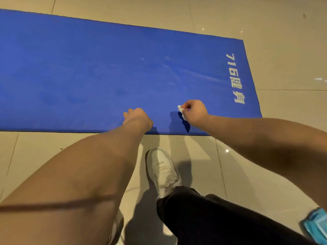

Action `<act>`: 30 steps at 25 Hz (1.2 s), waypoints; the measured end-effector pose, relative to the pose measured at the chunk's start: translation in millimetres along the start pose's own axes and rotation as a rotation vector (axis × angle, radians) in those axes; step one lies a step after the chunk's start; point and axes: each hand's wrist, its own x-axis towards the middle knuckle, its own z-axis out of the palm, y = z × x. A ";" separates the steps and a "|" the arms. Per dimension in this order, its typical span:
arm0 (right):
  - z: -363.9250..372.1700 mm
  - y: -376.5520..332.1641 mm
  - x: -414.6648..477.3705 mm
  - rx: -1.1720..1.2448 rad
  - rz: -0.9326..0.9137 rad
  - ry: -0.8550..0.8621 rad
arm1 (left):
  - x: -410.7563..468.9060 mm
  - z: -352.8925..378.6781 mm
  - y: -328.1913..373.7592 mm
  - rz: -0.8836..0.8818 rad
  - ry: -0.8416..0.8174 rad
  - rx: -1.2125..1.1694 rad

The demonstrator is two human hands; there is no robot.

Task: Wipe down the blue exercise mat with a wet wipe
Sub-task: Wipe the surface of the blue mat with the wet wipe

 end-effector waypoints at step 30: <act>74.3 34.7 -17.2 -0.466 -0.024 0.090 | 57.4 22.4 -30.5 -0.046 0.062 0.353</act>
